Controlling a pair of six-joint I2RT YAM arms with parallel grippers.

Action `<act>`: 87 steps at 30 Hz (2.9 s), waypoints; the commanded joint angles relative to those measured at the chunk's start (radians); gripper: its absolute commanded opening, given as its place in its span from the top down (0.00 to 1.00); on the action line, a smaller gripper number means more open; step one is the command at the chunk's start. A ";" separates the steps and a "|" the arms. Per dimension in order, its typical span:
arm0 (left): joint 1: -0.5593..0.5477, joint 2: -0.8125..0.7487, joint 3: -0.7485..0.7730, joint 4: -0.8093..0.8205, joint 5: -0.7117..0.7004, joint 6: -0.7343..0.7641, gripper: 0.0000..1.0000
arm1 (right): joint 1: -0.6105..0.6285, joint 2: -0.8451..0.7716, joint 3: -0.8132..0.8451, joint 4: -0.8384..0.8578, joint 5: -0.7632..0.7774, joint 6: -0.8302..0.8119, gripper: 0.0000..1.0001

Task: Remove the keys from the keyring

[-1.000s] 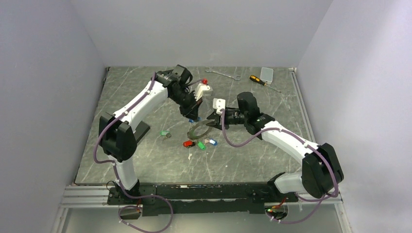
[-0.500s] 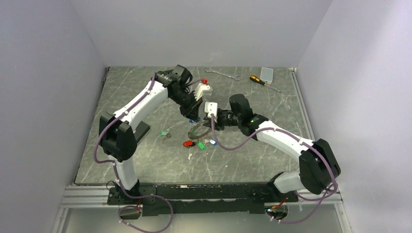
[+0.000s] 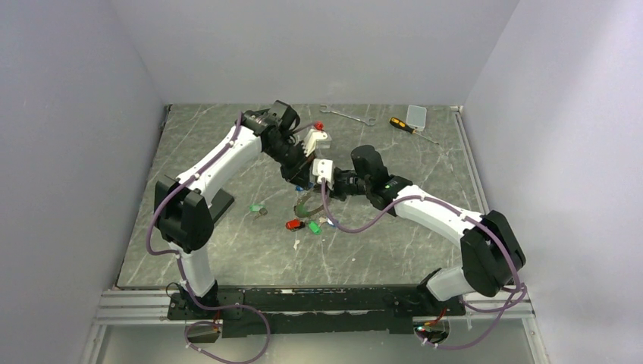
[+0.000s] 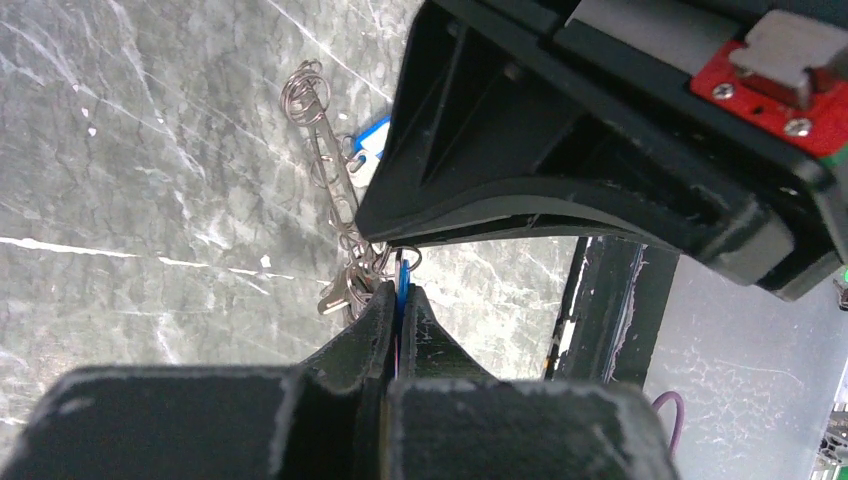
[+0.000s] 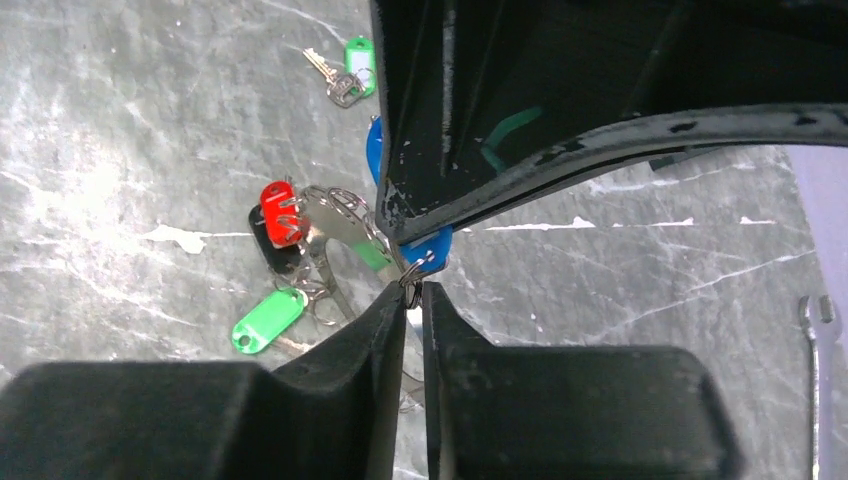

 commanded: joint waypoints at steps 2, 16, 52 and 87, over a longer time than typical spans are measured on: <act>0.016 -0.003 0.041 -0.003 0.062 -0.007 1.00 | 0.010 0.003 0.039 0.019 0.015 -0.032 0.95; 0.095 -0.067 -0.123 0.111 0.136 -0.059 1.00 | -0.052 0.012 -0.093 0.319 -0.118 0.183 1.00; 0.110 -0.149 -0.295 0.300 0.171 -0.123 1.00 | -0.190 0.182 -0.275 1.232 -0.431 1.004 1.00; 0.079 -0.279 -0.236 0.212 0.207 -0.097 1.00 | -0.232 0.122 -0.115 0.650 -0.529 0.697 0.85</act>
